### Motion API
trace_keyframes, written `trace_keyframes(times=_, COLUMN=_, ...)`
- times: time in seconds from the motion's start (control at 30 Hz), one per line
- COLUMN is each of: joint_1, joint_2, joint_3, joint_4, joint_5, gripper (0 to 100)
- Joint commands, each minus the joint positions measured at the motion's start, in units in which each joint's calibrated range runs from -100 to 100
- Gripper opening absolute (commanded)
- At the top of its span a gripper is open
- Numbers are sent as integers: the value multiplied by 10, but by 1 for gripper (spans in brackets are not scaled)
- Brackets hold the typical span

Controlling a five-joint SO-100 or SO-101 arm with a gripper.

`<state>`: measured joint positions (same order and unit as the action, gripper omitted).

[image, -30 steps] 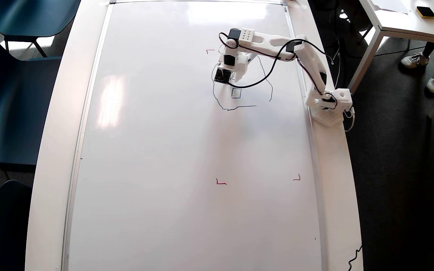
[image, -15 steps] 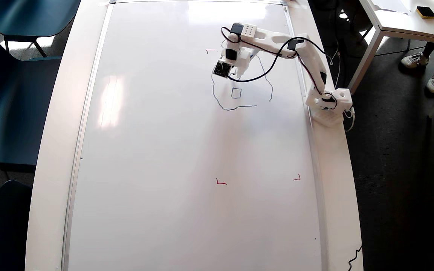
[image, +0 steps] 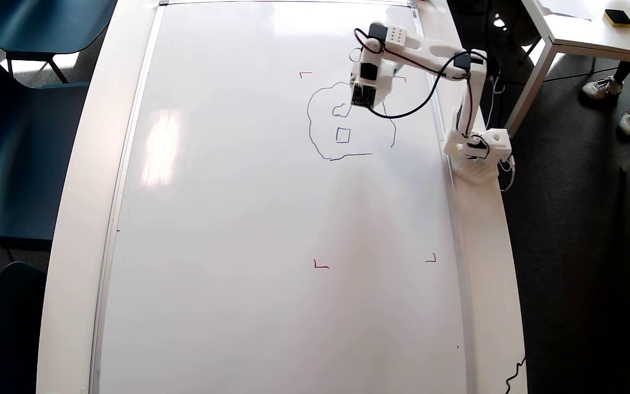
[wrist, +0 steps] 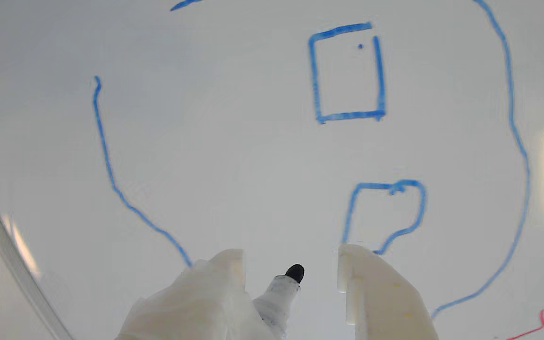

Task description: Draw on a whiteboard a robot head using a pen attached to the gripper

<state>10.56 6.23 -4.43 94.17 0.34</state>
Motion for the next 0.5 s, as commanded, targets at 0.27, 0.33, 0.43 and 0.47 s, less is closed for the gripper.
trace_keyframes(times=0.27, joint_1=-11, joint_2=-14, joint_3=141, joint_4=-119, joint_5=2, gripper=12)
trace_keyframes(times=0.33, joint_1=-16, joint_2=-9, joint_3=136, joint_4=-123, joint_5=2, gripper=12)
trace_keyframes(times=0.43, joint_1=-27, joint_2=-1, joint_3=142, joint_4=-124, joint_5=1, gripper=12)
trace_keyframes(times=0.47, joint_1=-31, joint_2=0, joint_3=144, joint_4=-135, joint_5=-6, gripper=12)
